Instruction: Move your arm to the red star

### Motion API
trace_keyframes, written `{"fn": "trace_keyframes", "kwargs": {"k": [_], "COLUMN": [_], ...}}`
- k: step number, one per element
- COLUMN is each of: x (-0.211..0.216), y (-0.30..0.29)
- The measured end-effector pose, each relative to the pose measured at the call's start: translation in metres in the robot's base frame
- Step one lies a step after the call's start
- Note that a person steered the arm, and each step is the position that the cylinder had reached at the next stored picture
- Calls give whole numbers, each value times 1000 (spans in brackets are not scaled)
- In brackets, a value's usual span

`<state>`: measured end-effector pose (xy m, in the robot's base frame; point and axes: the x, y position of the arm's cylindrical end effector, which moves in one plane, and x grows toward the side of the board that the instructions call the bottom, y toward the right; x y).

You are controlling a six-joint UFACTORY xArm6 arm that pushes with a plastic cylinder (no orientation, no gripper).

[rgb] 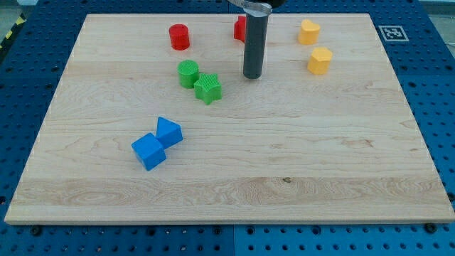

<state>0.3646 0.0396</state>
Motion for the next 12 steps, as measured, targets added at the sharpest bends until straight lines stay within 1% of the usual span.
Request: {"fn": "trace_keyframes", "kwargs": {"k": [2,12], "x": [-3,-44], "y": [0,0]}}
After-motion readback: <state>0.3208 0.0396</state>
